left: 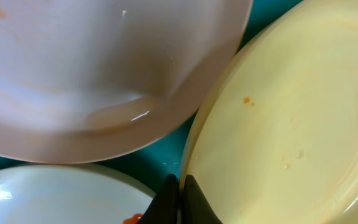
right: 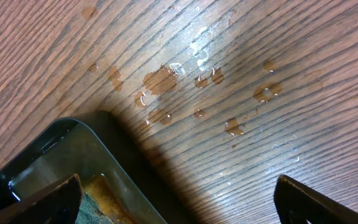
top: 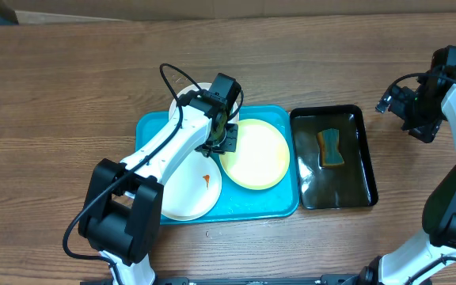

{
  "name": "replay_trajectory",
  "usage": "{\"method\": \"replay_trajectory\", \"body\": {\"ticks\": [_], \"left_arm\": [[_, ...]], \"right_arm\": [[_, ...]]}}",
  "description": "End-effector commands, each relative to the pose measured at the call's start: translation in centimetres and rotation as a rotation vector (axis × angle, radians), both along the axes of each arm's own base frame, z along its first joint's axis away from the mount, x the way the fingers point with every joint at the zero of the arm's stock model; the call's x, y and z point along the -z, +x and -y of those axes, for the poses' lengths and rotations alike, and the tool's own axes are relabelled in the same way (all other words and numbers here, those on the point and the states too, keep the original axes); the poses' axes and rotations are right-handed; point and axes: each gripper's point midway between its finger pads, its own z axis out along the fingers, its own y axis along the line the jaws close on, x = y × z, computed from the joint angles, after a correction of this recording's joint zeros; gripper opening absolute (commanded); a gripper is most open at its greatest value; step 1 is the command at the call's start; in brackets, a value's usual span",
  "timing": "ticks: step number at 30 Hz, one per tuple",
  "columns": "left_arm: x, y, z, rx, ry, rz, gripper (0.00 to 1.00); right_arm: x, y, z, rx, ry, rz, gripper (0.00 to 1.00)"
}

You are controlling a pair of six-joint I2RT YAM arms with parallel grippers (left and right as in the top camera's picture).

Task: Clean dirty plates on tray and stack at the side
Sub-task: 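Lift the yellow plate off the blue tray with the left gripper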

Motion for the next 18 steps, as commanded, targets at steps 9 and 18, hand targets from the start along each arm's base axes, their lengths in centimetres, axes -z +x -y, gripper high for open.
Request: {"method": "replay_trajectory", "body": {"ticks": [9, 18], "left_arm": [[0.5, -0.8, 0.4, 0.024, -0.019, -0.037, 0.04], [-4.8, 2.2, -1.8, 0.027, -0.023, 0.001, 0.04]], "right_arm": [[-1.4, 0.5, 0.3, 0.011, -0.014, 0.042, 1.00], [-1.4, 0.5, 0.3, 0.011, -0.014, 0.042, 1.00]]}}
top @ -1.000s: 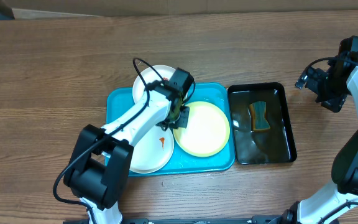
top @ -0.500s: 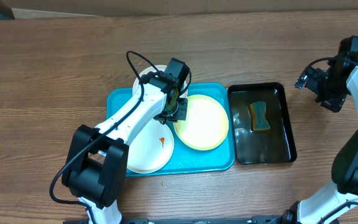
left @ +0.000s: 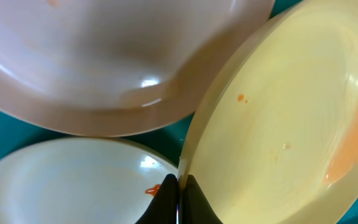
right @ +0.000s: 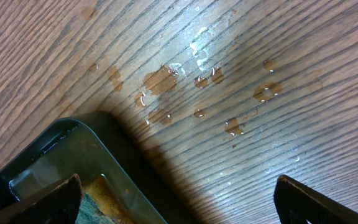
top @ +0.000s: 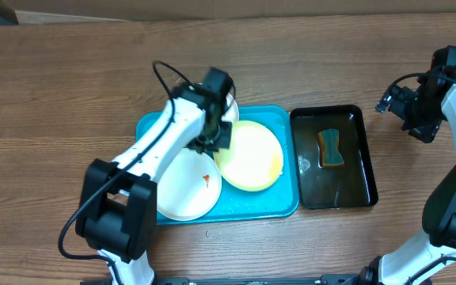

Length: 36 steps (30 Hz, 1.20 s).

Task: Clean dirty plates on tray and stack at the side
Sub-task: 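Lift the yellow plate off the blue tray with the left gripper, then carry the yellow plate left and set it on the table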

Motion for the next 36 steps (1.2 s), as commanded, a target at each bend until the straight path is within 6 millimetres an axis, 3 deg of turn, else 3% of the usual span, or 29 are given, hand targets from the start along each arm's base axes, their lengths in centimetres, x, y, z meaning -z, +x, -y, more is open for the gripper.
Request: {"method": "replay_trajectory", "body": {"ticks": [1, 5, 8, 16, 23, 36], "left_arm": [[-3.4, 2.5, 0.1, 0.044, -0.026, 0.076, 0.04], [-7.7, 4.3, 0.8, 0.048, -0.056, 0.157, 0.04], [-10.0, 5.2, 2.5, 0.076, -0.080, 0.228, 0.04], [-11.8, 5.8, 7.6, 0.168, 0.043, 0.442, 0.04], [-14.1, 3.5, 12.1, 0.277, 0.262, 0.658, 0.04], [-20.8, -3.4, 18.1, 0.390, 0.562, 1.077, 0.04]], "right_arm": [[-1.4, 0.5, 0.3, 0.008, -0.015, 0.043, 1.00], [-1.4, 0.5, 0.3, 0.008, -0.015, 0.043, 1.00], [-1.4, 0.5, 0.3, 0.008, -0.015, 0.043, 1.00], [-1.4, 0.5, 0.3, 0.008, -0.015, 0.043, 1.00], [-1.4, 0.5, 0.3, 0.008, -0.015, 0.043, 1.00], [-1.4, 0.5, 0.3, 0.008, -0.015, 0.043, 1.00]]}}
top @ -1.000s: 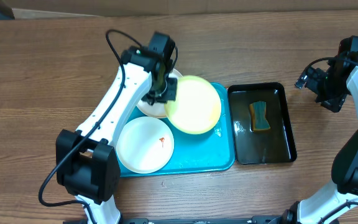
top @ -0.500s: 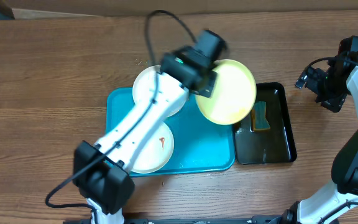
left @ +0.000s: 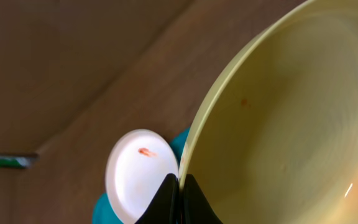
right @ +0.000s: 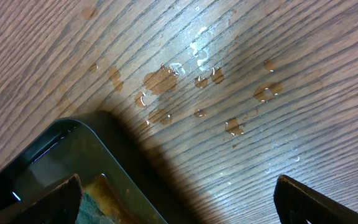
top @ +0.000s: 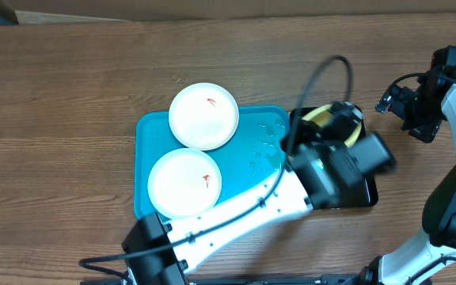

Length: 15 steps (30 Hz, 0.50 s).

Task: Clean dirty plates on tray and stack at the side
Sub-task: 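Carry the yellow plate left and set it on the table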

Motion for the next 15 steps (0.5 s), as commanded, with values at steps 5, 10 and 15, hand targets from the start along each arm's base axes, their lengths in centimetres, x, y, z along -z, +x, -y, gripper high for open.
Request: {"method": "replay_trajectory", "body": {"ticks": [5, 10, 15], "left_arm": [[-4.9, -0.6, 0.9, -0.014, 0.078, 0.245, 0.04], [-5.3, -0.4, 1.3, -0.014, 0.049, 0.259, 0.04], [-5.5, 0.0, 1.7, -0.020, 0.007, 0.266, 0.04]], "right_arm": [[-1.4, 0.5, 0.3, 0.008, -0.015, 0.042, 1.00], [-1.4, 0.5, 0.3, 0.008, -0.015, 0.042, 1.00], [-1.4, 0.5, 0.3, 0.008, -0.015, 0.042, 1.00]]}}
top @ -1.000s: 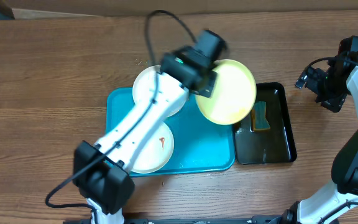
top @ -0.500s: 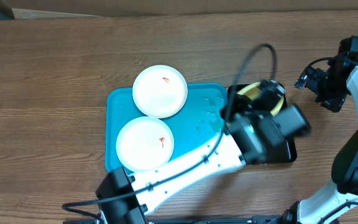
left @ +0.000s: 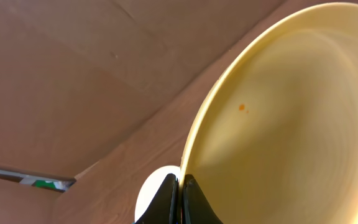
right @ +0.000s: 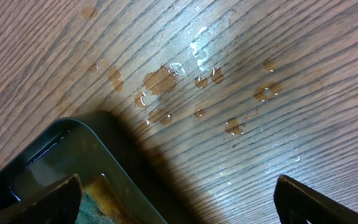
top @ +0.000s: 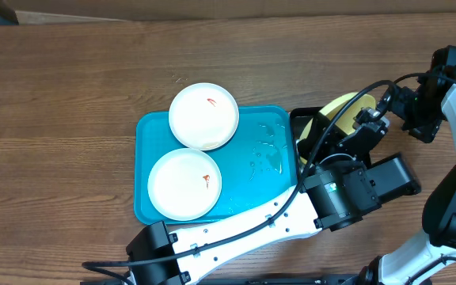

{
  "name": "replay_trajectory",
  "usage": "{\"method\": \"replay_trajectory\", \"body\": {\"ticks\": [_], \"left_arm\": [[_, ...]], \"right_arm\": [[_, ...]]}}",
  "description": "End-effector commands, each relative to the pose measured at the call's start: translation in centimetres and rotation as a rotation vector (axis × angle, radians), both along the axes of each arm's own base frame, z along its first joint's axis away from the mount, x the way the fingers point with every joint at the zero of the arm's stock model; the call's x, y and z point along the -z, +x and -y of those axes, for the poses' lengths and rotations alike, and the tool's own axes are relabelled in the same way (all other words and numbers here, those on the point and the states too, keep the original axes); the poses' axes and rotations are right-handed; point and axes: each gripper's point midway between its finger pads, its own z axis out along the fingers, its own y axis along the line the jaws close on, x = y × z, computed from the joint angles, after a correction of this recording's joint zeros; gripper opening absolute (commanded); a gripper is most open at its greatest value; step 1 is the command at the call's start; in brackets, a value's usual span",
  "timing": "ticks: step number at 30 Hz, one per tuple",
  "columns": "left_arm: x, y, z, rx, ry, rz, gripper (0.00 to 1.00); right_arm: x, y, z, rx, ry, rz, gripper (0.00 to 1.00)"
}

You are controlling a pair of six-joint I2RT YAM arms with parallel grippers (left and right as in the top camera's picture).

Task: Clean dirty plates on tray and stack at the side
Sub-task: 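Carry the yellow plate left and set it on the table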

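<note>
My left gripper (left: 180, 186) is shut on the rim of the yellow plate (left: 278, 112). The plate (top: 340, 111) is held tilted on edge above the black basin (top: 298, 120), and a small orange speck shows on its face. Two white plates with red smears stay at the blue tray (top: 264, 170). One (top: 204, 115) overlaps the tray's far edge and the other (top: 184, 184) lies at its near left. My right gripper (right: 179, 208) hangs open over the wet table beside the basin's corner (right: 55, 149). The sponge (right: 95, 202) lies in the basin.
The left arm (top: 347, 194) covers most of the basin in the overhead view. Water drops (right: 166, 81) lie on the wood to the right of the basin. A water film (top: 269, 154) lies on the tray's right half.
The yellow plate has been tipped more upright and stands a little farther back and right over the basin. The left wrist view now faces more of the wall. The right arm has not moved.
My left gripper was shut on the yellow plate's rim while the plate lay on the tray's right half. Then the plate was raised a little on the tray. Later it was over the basin, and now it is held steeply on edge there. The right gripper stayed open.
</note>
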Motion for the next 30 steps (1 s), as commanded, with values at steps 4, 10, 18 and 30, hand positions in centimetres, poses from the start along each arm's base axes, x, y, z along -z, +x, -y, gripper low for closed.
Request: {"method": "replay_trajectory", "body": {"ticks": [4, 10, 18, 30], "left_arm": [[0.3, 1.0, 0.2, 0.016, -0.075, -0.061, 0.04], [6.6, 1.8, 0.5, 0.049, -0.354, -0.489, 0.04], [8.9, 7.1, -5.2, -0.023, -0.668, -0.843, 0.04], [9.3, 14.8, -32.9, -0.449, -1.122, -0.889, 0.04]], "right_arm": [[-1.4, 0.5, 0.3, 0.008, -0.015, 0.043, 1.00], [-1.4, 0.5, 0.3, 0.008, -0.015, 0.042, 1.00], [-1.4, 0.5, 0.3, 0.008, -0.015, 0.042, 1.00], [-1.4, 0.5, 0.3, 0.008, -0.015, 0.043, 1.00]]}}
